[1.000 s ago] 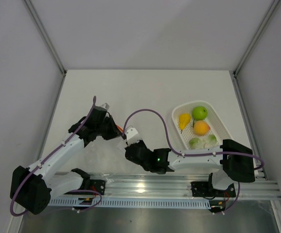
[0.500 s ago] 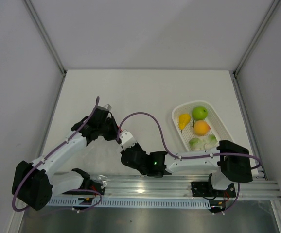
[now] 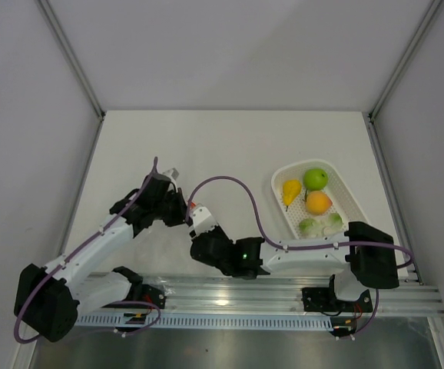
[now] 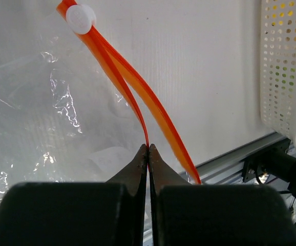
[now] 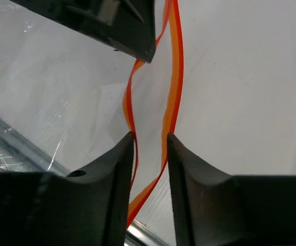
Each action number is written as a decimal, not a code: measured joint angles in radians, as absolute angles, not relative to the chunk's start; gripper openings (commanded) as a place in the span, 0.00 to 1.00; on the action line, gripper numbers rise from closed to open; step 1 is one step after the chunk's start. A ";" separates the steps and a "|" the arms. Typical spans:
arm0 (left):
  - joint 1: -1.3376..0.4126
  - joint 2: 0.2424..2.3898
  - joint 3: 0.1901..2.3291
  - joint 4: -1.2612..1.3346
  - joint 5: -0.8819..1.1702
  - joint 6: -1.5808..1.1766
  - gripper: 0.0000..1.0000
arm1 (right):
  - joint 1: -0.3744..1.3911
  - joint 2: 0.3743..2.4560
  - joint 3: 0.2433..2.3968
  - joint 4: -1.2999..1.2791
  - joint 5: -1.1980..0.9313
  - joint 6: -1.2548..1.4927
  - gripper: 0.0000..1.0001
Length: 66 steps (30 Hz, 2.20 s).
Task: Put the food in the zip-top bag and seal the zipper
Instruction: Pick up the zipper food storage bag at the center of the board, then open the zipper of the food storage bag at the center of the board.
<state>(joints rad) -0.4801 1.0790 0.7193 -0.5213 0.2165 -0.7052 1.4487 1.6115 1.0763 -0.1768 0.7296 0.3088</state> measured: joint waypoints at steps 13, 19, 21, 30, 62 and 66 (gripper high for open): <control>-0.515 0.761 0.591 -0.446 0.280 -0.661 0.01 | 1.248 1.293 1.054 -0.326 0.437 0.505 0.54; -0.534 0.666 0.568 -0.436 0.303 -0.653 0.01 | 1.138 1.272 1.014 -0.324 0.253 0.546 0.63; -0.538 0.652 0.565 -0.432 0.308 -0.654 0.01 | 1.137 1.298 1.014 -0.316 0.195 0.554 0.63; -0.582 0.669 0.543 -0.409 0.317 -0.655 0.01 | 1.190 1.416 1.016 -0.316 0.115 0.611 0.63; -0.631 0.654 0.543 -0.430 0.263 -0.665 0.01 | 1.217 1.461 1.027 -0.296 0.242 0.833 0.12; -0.633 0.640 0.543 -0.455 0.248 -0.667 0.01 | 1.222 1.470 1.028 -0.268 0.236 0.818 0.00</control>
<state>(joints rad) -0.6327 0.6399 0.5434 -0.4553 0.2478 -0.6670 1.2221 1.4700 1.0275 -0.2680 0.2359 0.8177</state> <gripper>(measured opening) 0.005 0.022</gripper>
